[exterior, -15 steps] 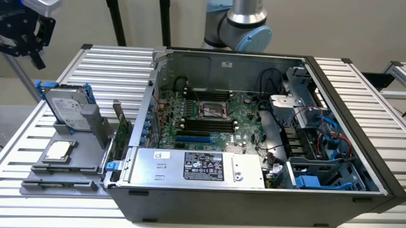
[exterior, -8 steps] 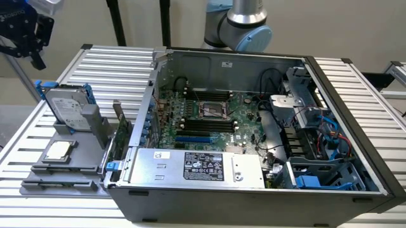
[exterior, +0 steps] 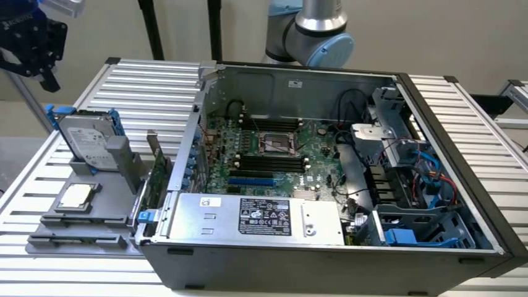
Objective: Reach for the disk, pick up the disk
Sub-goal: 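Pick up the disk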
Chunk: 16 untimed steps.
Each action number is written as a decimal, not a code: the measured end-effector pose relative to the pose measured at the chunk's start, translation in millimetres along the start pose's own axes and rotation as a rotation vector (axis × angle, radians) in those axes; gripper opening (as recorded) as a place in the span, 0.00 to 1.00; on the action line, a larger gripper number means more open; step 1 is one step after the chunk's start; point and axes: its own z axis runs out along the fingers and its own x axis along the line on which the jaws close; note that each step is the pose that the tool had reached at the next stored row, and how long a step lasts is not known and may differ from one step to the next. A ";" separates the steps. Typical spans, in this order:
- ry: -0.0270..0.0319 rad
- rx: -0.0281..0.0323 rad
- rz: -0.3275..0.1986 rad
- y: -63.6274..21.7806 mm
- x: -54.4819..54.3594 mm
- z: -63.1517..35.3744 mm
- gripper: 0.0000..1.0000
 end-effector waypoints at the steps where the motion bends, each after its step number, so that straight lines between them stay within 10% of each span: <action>1: 0.0006 -0.0001 -0.018 0.0 0.0 0.3 0.11; 16: 0.0070 -0.0006 -0.238 -1.3 0.8 2.9 0.11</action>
